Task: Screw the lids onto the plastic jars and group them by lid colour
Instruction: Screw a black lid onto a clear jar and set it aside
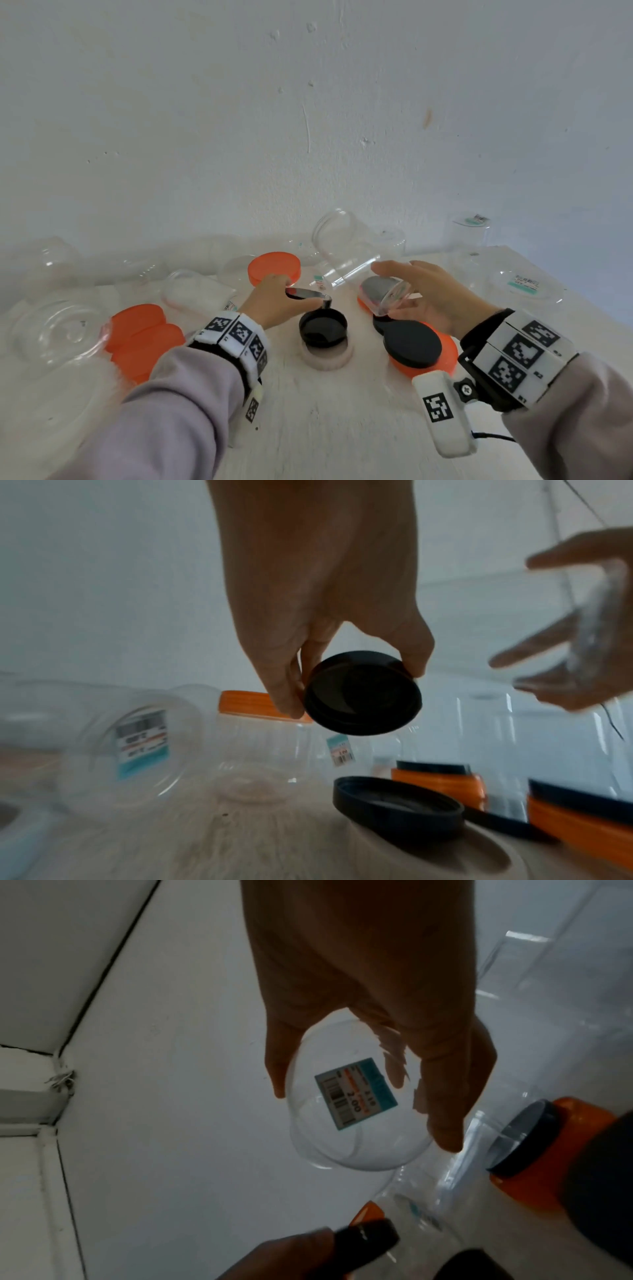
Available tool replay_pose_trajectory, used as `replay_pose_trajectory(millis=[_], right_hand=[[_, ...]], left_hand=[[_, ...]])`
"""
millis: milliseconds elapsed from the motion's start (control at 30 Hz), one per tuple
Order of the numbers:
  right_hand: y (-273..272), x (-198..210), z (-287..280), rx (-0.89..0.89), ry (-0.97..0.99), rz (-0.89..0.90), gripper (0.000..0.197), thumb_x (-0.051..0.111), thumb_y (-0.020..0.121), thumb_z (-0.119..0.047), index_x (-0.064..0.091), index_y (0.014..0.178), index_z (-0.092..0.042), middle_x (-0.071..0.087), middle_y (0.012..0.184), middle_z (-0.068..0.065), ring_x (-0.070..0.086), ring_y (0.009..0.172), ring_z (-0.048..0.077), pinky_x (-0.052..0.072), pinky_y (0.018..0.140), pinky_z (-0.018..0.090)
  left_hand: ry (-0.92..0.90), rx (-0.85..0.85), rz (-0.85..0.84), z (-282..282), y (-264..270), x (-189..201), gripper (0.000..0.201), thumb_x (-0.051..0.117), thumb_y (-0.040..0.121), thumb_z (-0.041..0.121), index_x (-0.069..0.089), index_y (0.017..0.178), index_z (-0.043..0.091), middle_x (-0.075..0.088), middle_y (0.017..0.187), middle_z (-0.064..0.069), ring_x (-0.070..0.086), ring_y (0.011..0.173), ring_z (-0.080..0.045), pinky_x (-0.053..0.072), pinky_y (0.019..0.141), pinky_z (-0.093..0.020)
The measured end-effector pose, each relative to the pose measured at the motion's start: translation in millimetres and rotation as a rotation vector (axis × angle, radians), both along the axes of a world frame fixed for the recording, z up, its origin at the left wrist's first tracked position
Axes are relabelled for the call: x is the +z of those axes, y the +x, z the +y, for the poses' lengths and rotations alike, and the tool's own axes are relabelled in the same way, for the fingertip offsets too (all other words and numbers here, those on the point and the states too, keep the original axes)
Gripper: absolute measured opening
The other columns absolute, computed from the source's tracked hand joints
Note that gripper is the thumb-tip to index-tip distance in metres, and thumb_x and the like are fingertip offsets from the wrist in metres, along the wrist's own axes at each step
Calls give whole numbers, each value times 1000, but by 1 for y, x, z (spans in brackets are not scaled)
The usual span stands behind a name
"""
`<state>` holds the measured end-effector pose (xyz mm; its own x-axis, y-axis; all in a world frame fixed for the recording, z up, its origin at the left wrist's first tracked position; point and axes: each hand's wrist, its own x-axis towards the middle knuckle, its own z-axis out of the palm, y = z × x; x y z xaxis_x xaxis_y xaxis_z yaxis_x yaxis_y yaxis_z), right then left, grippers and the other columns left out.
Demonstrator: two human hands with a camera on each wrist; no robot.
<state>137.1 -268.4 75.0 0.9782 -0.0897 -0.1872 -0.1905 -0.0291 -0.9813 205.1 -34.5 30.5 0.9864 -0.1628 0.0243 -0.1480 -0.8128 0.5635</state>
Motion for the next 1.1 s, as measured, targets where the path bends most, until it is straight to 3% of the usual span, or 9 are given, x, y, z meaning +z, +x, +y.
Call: replay_pose_trajectory(millis=[67,167,267,333,467,667,833,1000,1100], right_hand=[[-3,-5,8,21,-71,6,69,83,41,-49,63,94,-10,69,75,5,70,72,24,55,80,39],[-6,-16,22,57,-123,0,69,80,53,-53,65,99,-4,64,78,8,60,71,21,52,79,35],[-9,-26,35,128,-103,49,52,77,70,-43,61,98,-2,60,76,8,58,66,18,53,76,33],[-11,-32,43,187,-105,90,47,78,73,-36,58,101,-4,57,82,6,60,72,16,53,75,32],[-14,-43,60,349,-160,128,42,81,73,-23,50,97,-10,51,92,6,54,77,15,52,70,29],[-12,-62,80,395,-433,109,53,87,63,-33,49,97,-18,49,92,0,48,83,15,43,72,25],[-8,-72,83,479,-574,68,72,90,61,-33,41,112,-23,49,104,-5,50,90,8,40,65,18],[-3,-78,86,508,-629,55,96,91,60,-32,30,134,-21,43,129,-2,45,117,17,45,96,32],[-1,-80,84,493,-668,31,105,91,60,-31,26,142,-20,38,138,-1,40,125,19,41,105,38]], left_hand=[[-108,91,12,13,-1,2,46,71,74,56,48,66,16,43,63,0,44,55,-13,33,52,-27],[-277,254,70,32,0,8,52,69,76,56,38,58,19,36,59,4,39,52,-12,31,52,-24],[-617,390,190,48,-1,8,48,69,79,53,61,90,7,56,84,-6,58,77,-20,51,81,-29],[-867,433,259,56,-5,9,50,70,80,46,59,104,3,55,96,-11,56,75,-20,51,77,-28],[-1090,466,281,66,-12,10,48,73,79,43,60,102,3,56,97,-14,56,78,-20,52,81,-27],[-1128,432,232,68,-23,11,52,71,82,42,59,111,1,58,112,-15,61,96,-20,52,83,-25],[-1060,382,113,65,-26,17,49,71,78,50,63,102,7,56,98,-8,58,88,-16,50,96,-30],[-877,260,3,50,-35,22,42,66,79,56,62,87,14,60,94,2,56,93,-15,46,96,-33],[-769,169,-55,41,-43,23,47,68,76,60,66,105,24,66,100,9,60,99,-7,46,81,-21]])
